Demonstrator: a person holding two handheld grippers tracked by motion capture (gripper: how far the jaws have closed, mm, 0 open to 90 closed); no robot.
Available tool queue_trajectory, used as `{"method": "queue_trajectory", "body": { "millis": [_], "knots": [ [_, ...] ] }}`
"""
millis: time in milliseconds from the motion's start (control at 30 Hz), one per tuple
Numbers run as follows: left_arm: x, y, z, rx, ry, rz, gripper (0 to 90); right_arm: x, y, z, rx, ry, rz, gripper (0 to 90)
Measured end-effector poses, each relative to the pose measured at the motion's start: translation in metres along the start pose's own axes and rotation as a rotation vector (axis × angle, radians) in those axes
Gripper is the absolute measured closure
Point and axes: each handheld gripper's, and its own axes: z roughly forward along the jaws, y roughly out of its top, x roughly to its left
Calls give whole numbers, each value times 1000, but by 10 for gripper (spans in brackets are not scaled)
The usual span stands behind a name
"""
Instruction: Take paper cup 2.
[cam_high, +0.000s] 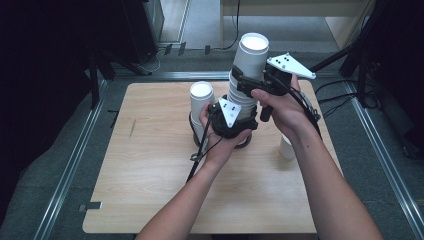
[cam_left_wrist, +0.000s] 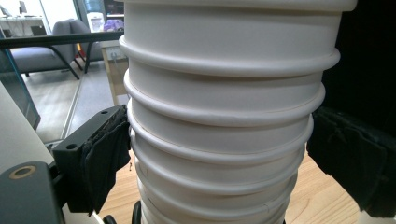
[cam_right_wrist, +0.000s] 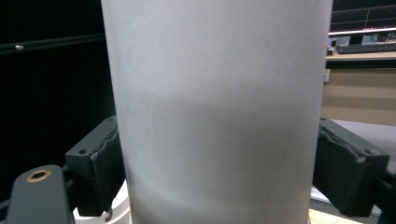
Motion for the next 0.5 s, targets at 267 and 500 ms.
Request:
{"method": "queue_trajectory", "body": {
  "millis": [267,500],
  "knots": [
    [0,0,0,4,2,3,68,4,10,-4,-36,-17,-32,148],
    [0,0,-1,5,0,5,70,13,22,-10,-99,-38,-66,153]
  ]
}}
